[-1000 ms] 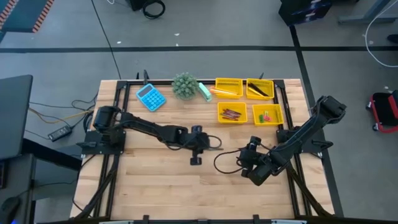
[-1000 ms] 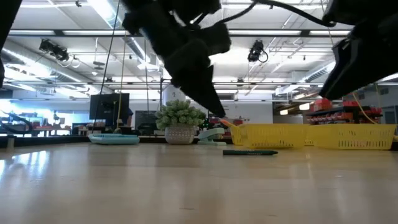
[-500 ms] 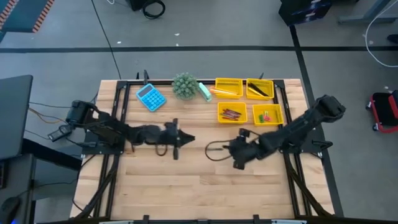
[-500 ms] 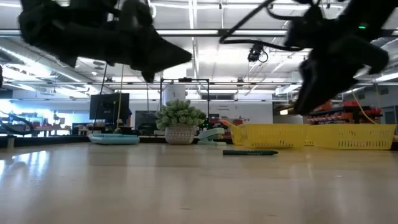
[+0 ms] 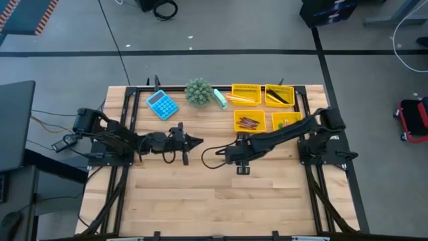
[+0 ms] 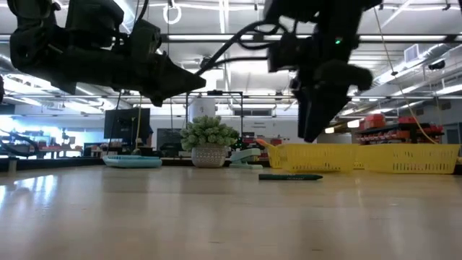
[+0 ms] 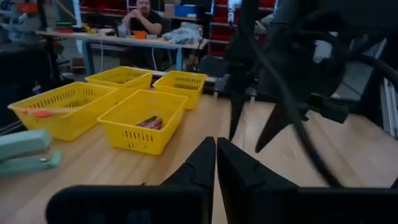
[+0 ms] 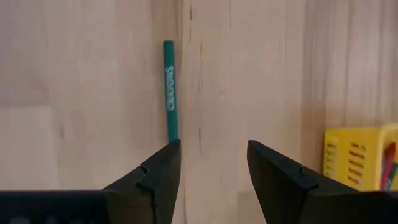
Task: Sort crayons/erasers/pens/pencils in bins
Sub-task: Put the green crayon into the bottom left yellow bin
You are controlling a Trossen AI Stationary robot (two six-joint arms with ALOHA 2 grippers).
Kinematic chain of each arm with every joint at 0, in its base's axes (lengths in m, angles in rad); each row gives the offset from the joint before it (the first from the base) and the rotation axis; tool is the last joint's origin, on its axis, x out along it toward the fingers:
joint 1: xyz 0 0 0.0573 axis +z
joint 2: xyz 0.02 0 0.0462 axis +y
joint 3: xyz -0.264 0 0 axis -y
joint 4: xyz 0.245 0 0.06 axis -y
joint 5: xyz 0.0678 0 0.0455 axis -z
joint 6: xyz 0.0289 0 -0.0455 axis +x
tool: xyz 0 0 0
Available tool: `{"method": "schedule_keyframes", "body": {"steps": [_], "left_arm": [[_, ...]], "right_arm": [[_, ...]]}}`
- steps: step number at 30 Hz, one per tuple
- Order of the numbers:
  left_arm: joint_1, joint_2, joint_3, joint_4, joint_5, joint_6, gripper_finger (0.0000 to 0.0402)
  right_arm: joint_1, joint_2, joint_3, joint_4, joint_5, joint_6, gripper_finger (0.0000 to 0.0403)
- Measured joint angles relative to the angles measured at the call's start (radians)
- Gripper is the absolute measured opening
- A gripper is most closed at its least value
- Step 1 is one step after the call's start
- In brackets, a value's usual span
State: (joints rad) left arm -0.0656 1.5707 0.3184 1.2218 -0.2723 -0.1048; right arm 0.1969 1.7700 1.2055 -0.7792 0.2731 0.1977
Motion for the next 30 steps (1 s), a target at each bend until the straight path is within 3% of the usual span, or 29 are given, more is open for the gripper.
{"method": "schedule_keyframes", "body": {"steps": [11, 18, 30], "left_arm": [[0.030, 0.000, 0.000, 0.026, 0.000, 0.098, 0.0027], [0.064, 0.000, 0.000, 0.025, 0.000, 0.075, 0.0016], [0.069, 0.000, 0.000, 0.020, 0.001, 0.043, 0.0024]], "right_arm": [[-0.023, 0.085, 0.020, 0.038, -0.081, 0.001, 0.0171], [-0.042, 0.096, 0.014, 0.056, -0.143, 0.051, 0.0153], [-0.044, 0.102, -0.002, 0.078, -0.148, 0.058, 0.0151]]}}
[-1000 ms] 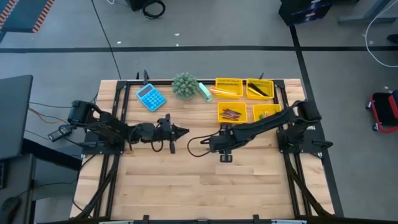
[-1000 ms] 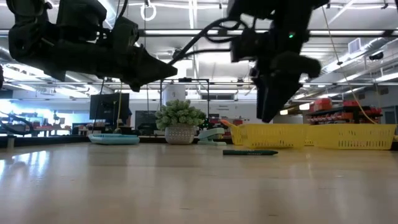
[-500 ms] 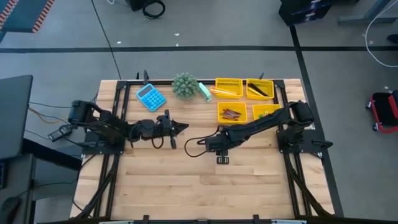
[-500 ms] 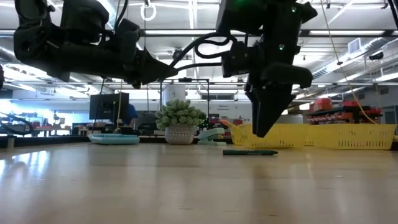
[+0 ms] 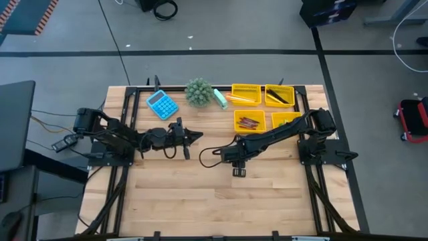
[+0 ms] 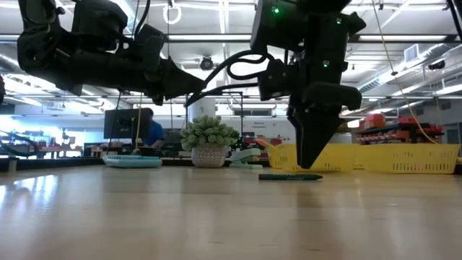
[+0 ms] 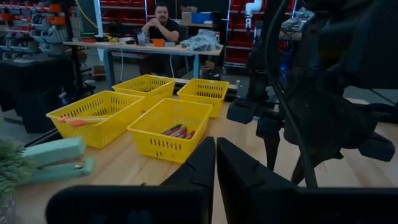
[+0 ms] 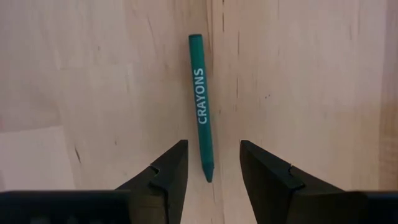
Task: Sort crayons/erasers/pens/pencils in bins
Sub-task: Put the green crayon into the bottom left yellow bin
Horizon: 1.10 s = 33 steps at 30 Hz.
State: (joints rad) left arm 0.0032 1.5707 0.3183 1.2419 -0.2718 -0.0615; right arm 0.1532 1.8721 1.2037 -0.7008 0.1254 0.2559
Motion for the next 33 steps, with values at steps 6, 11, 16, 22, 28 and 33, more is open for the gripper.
{"method": "schedule_keyframes", "body": {"steps": [6, 11, 16, 22, 28, 33], "left_arm": [[0.000, 0.000, 0.000, -0.004, 0.000, -0.012, 0.0017], [-0.001, 0.000, 0.000, -0.014, 0.006, -0.027, 0.0024], [-0.001, 0.000, 0.000, -0.021, 0.006, -0.032, 0.0027], [-0.001, 0.000, 0.000, -0.028, 0.005, -0.032, 0.0017], [-0.001, 0.000, 0.000, -0.035, 0.005, -0.032, 0.0023], [-0.001, 0.000, 0.000, -0.035, 0.005, -0.036, 0.0026]], "right_arm": [[0.000, 0.005, -0.021, 0.039, 0.003, -0.004, 0.0150], [0.000, 0.007, -0.067, 0.074, 0.003, -0.001, 0.0136], [0.002, 0.003, -0.085, 0.099, 0.003, -0.004, 0.0115], [0.002, 0.000, -0.110, 0.121, 0.003, -0.002, 0.0085], [0.002, 0.002, -0.112, 0.130, -0.001, -0.015, 0.0052], [-0.005, 0.003, -0.113, 0.131, -0.008, -0.021, 0.0047]]}}
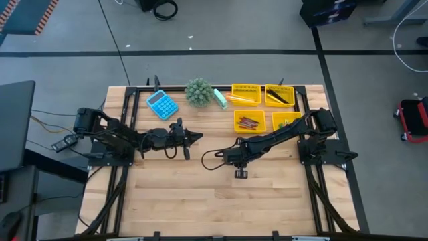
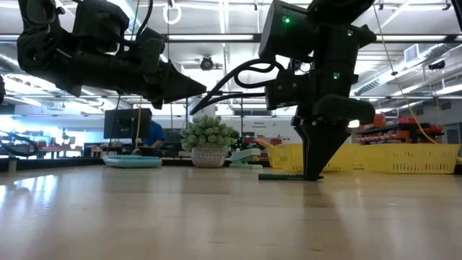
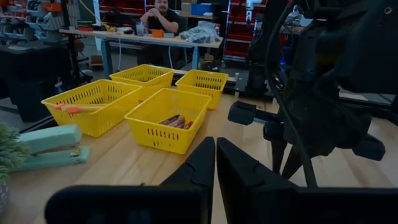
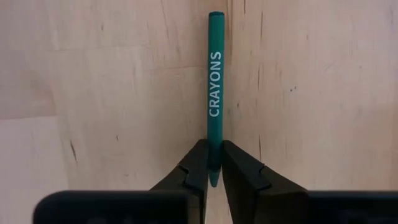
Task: Sort crayons/erasers/pens/pencils in bins
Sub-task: Put the green crayon into the bottom left yellow bin
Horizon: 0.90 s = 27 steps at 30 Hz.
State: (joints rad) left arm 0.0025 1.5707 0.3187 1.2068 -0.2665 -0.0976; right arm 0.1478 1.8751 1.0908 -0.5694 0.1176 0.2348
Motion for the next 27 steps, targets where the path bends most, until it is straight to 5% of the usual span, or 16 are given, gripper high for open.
{"method": "schedule_keyframes", "body": {"steps": [12, 27], "left_arm": [[-0.013, 0.000, 0.000, -0.026, 0.000, -0.017, 0.0021], [-0.035, 0.000, 0.000, -0.041, 0.001, -0.029, 0.0016]], "right_arm": [[-0.006, -0.066, -0.008, -0.057, 0.071, 0.037, 0.0046], [-0.048, -0.453, -0.007, -0.524, 0.225, 0.180, 0.0046]]}}
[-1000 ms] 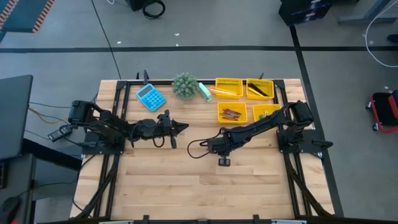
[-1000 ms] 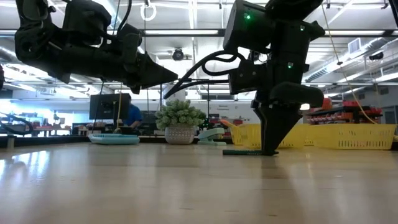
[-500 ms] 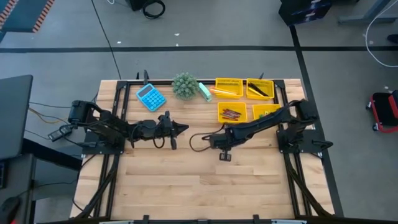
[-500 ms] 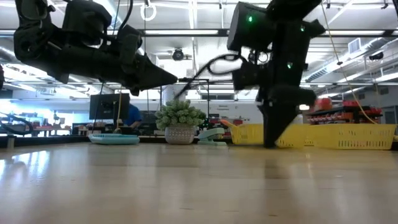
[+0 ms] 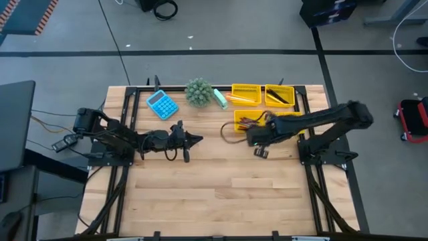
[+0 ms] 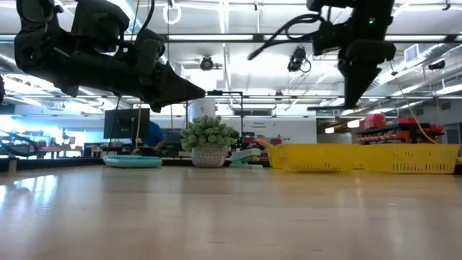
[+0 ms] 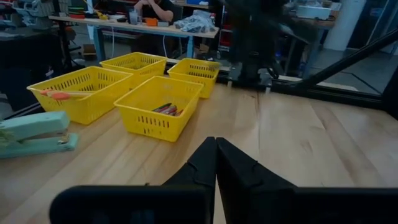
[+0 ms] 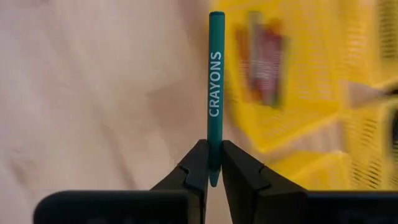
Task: Sort crayons/erasers/pens/pencils in bins
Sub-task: Put the green crayon into the bottom left yellow bin
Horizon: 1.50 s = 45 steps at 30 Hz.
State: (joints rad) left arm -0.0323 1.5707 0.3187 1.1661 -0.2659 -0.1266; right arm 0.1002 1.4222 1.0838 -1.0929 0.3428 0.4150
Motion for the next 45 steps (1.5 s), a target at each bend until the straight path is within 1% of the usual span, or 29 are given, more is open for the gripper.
{"method": "schedule_keyframes", "body": {"steps": [4, 8, 10, 13, 15, 18, 22, 25, 28, 33, 37, 41, 45], "left_arm": [[-0.012, 0.000, 0.000, -0.002, 0.001, 0.000, 0.0020], [-0.012, 0.000, 0.000, -0.003, 0.000, -0.001, 0.0024], [-0.011, 0.000, 0.000, -0.004, 0.000, 0.000, 0.0022], [-0.012, 0.000, 0.000, -0.005, 0.000, 0.003, 0.0016], [-0.010, 0.000, 0.000, -0.005, -0.004, 0.008, 0.0014], [0.003, 0.000, 0.000, -0.010, -0.011, 0.020, 0.0014], [0.026, 0.000, 0.000, -0.012, -0.011, 0.022, 0.0021], [0.046, 0.000, 0.000, -0.013, -0.011, 0.026, 0.0024], [0.067, 0.000, 0.000, -0.017, -0.011, 0.026, 0.0020], [0.075, 0.000, 0.000, -0.042, -0.011, 0.026, 0.0015], [0.075, 0.000, 0.000, -0.043, -0.011, 0.026, 0.0020], [0.074, 0.000, 0.000, -0.048, -0.011, 0.015, 0.0026], [0.074, 0.000, 0.000, -0.063, -0.010, 0.007, 0.0023]], "right_arm": [[-0.052, -0.129, -0.067, 0.005, 0.013, -0.006, 0.0046], [-0.112, -0.251, -0.188, 0.053, 0.007, -0.032, 0.0046], [-0.143, -0.293, -0.242, 0.089, -0.011, -0.038, 0.0046], [-0.183, -0.313, -0.283, 0.136, -0.042, -0.072, 0.0046], [-0.209, -0.299, -0.278, 0.157, -0.052, -0.104, 0.0046], [-0.249, -0.247, -0.232, 0.167, -0.059, -0.164, 0.0046], [-0.321, -0.148, -0.175, 0.178, -0.088, -0.257, 0.0046], [-0.374, -0.066, -0.144, 0.231, -0.119, -0.327, 0.0046], [-0.419, 0.008, -0.122, 0.290, -0.144, -0.391, 0.0046], [-0.481, 0.103, -0.120, 0.327, -0.188, -0.456, 0.0046], [-0.506, 0.144, -0.125, 0.356, -0.199, -0.484, 0.0046], [-0.519, 0.152, -0.125, 0.388, -0.220, -0.498, 0.0046], [-0.528, 0.152, -0.125, 0.399, -0.237, -0.506, 0.0046]]}}
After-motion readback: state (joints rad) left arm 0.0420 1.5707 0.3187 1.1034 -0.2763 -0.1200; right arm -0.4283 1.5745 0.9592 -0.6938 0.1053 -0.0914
